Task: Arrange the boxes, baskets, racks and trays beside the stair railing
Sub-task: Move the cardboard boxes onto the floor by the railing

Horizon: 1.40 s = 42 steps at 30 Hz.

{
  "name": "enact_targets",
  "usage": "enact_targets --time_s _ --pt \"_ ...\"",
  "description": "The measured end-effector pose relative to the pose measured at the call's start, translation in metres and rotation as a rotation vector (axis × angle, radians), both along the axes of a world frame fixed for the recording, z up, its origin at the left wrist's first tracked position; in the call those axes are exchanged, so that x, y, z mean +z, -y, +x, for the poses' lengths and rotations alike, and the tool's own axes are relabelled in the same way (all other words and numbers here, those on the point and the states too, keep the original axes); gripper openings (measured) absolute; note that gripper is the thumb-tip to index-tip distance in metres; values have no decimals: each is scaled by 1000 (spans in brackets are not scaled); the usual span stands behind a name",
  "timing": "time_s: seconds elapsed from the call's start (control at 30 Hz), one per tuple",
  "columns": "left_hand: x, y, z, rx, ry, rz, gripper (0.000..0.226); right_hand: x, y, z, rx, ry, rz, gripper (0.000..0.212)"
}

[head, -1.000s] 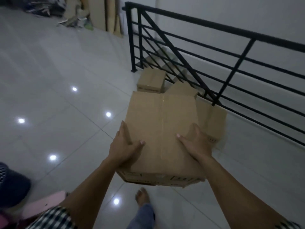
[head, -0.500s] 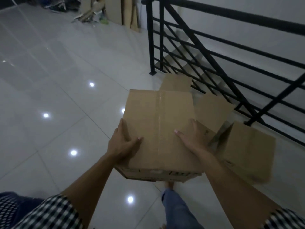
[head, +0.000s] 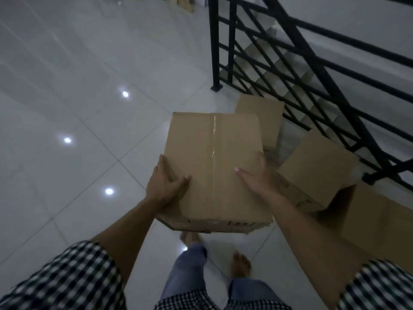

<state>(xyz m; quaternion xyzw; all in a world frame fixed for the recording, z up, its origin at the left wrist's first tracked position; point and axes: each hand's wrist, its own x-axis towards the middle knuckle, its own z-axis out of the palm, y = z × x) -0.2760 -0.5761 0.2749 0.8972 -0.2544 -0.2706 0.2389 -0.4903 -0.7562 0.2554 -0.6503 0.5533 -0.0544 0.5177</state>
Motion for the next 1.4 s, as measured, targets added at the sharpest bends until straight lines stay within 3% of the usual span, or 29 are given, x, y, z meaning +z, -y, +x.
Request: enact_targets --time_s 0.3,0.47,0.77,0.97,1.1,1.2,1.33,1.4 --pt "-29 74 147 -53 -2 84 116 -29 46 131 -184 -5 27 112" --pt "-42 114 230 -71 12 91 92 -47 73 207 -240 -48 30 93" --pt "-94 214 336 30 -18 164 97 -99 158 314 -247 -50 26 93" --pt "-161 300 387 41 -42 254 98 -165 230 370 -263 -113 80 110" --pt "-228 339 414 4 -167 305 102 -229 265 390 -294 -194 137 128" --pt "-279 364 427 -27 -316 329 104 -274 284 398 -308 -218 139 120" --pt "-334 393 429 -109 -389 343 74 -326 299 393 -343 -200 192 109" --pt "-351 404 428 -135 -397 348 72 -346 301 391 -331 -227 220 106"
